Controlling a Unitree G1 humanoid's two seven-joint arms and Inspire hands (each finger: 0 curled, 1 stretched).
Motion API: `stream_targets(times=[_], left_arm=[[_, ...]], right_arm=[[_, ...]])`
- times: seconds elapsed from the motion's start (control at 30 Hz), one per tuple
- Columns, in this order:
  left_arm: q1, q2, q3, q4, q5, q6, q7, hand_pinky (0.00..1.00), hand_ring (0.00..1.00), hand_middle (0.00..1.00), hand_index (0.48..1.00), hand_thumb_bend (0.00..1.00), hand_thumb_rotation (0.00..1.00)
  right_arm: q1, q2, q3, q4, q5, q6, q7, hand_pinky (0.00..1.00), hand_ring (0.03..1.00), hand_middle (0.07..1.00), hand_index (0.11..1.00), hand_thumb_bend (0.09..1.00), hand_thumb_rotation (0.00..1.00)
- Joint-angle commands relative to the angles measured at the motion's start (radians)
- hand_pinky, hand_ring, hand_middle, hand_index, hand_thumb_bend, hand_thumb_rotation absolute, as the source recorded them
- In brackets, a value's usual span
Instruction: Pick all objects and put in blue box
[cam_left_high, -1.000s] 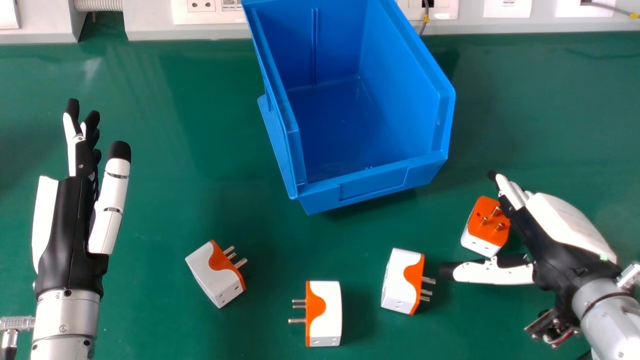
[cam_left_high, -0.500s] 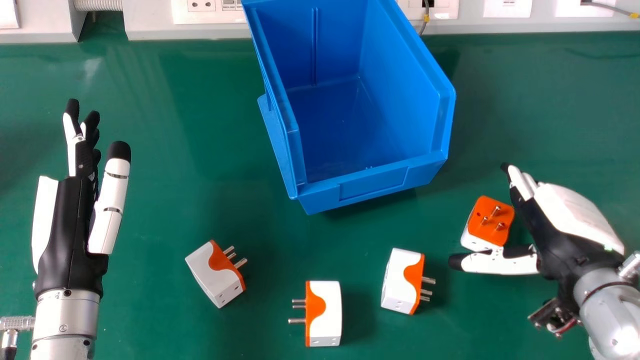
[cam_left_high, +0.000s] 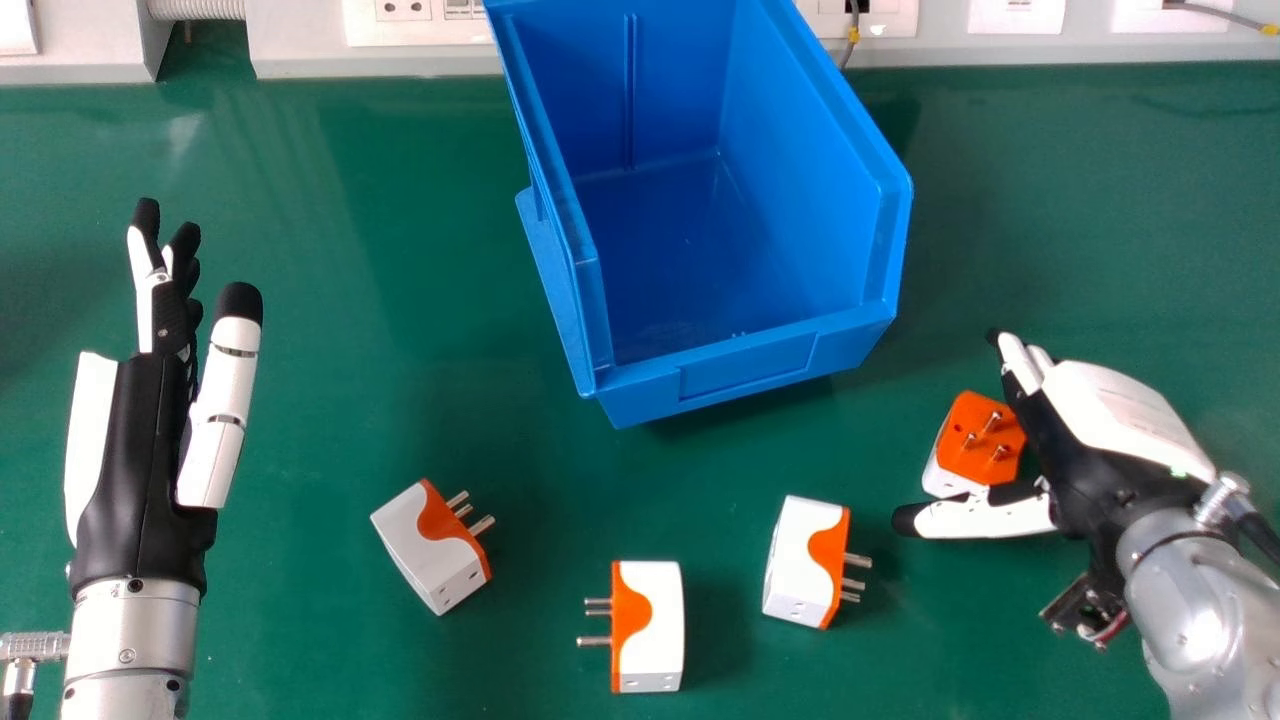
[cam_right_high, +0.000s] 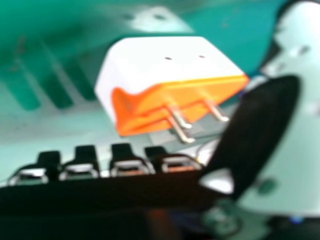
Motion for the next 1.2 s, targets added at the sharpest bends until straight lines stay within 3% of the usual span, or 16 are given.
stream_targets(times=[0.0, 0.13, 0.47, 0.73, 1.17], left_arm=[[-0.006, 0.017, 0.004, -0.023, 0.002, -0.003, 0.001, 0.99, 1.00, 1.00, 0.998, 0.41, 1.00], [-0.003, 0.015, 0.003, -0.031, 0.003, -0.006, 0.002, 0.99, 1.00, 1.00, 0.999, 0.42, 1.00], [-0.012, 0.021, 0.007, -0.017, 0.000, -0.011, 0.001, 1.00, 1.00, 1.00, 0.999, 0.44, 1.00], [-0.011, 0.025, 0.011, -0.014, -0.010, -0.012, -0.005, 1.00, 1.00, 1.00, 0.999, 0.43, 1.00], [0.000, 0.020, 0.012, -0.046, -0.014, 0.011, -0.009, 1.00, 1.00, 1.00, 0.999, 0.45, 1.00]], right_arm=[[-0.038, -0.023, 0.003, 0.017, -0.012, 0.003, -0.002, 0.99, 1.000, 1.000, 1.000, 0.663, 0.46], [-0.055, -0.032, 0.012, 0.036, -0.012, 0.012, 0.005, 1.00, 1.000, 1.000, 1.000, 0.650, 0.43], [-0.095, -0.031, 0.028, 0.087, -0.006, 0.038, 0.015, 1.00, 1.000, 1.000, 0.999, 0.637, 0.38], [-0.106, -0.041, 0.038, 0.055, -0.017, 0.098, 0.049, 1.00, 1.000, 1.000, 1.000, 0.628, 0.35], [-0.157, -0.052, 0.078, 0.154, -0.009, 0.094, 0.070, 1.00, 1.000, 1.000, 0.985, 0.627, 0.32]])
